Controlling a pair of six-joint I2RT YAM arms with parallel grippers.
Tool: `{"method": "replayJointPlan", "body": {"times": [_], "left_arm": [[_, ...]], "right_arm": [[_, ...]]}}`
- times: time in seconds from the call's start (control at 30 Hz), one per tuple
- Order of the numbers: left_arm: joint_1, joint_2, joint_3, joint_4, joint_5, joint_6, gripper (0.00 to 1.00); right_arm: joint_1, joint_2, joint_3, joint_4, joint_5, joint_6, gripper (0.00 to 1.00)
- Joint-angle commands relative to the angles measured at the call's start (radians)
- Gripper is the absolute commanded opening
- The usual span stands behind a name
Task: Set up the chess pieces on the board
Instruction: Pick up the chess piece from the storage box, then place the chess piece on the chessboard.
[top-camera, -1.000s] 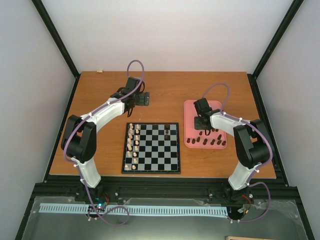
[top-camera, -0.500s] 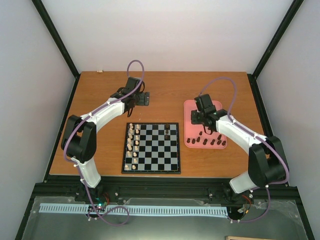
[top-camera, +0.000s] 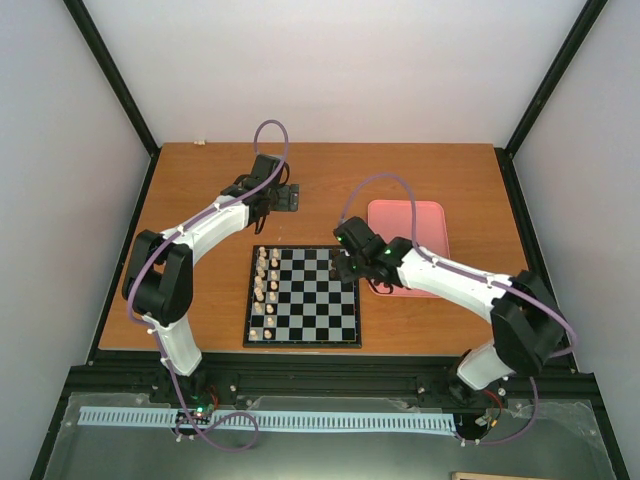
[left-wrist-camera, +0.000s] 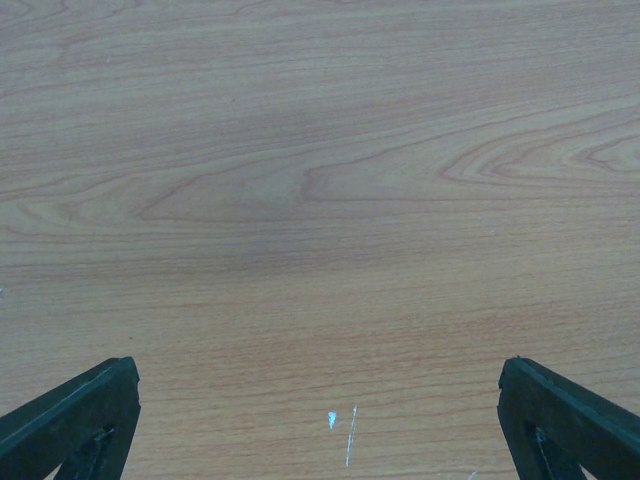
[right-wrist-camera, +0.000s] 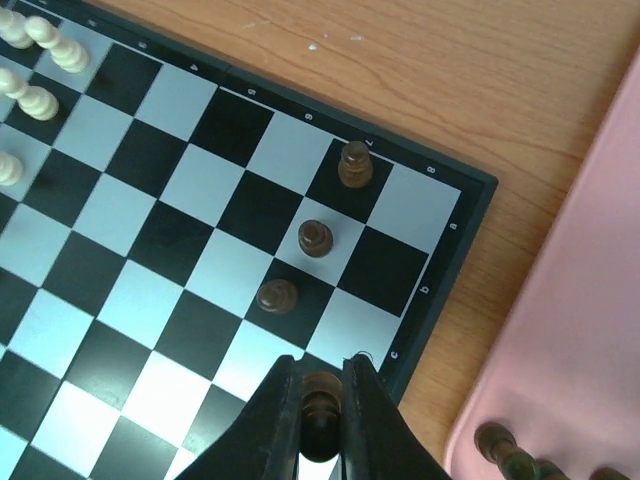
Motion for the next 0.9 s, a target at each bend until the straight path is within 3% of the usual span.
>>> {"method": "replayJointPlan", "body": {"times": [0.0,0.27,0.87], "left_arm": [[0.006,-0.015,0.031,-0.003,-0.002,-0.012,1.00],[0.006,-0.012,0.032,0.000,-0.004,-0.012,1.00],[0.006,0.002,0.038,-0.002,-0.006,-0.009,1.00]], "right_arm": [[0.022,0.080,0.049,-0.022,0.006,0.011,0.04],[0.089,0.137,0.065,-0.037,0.005,0.013,0.04],[0.110,0.232,0.081,-0.001,0.041,0.027,0.05]]}}
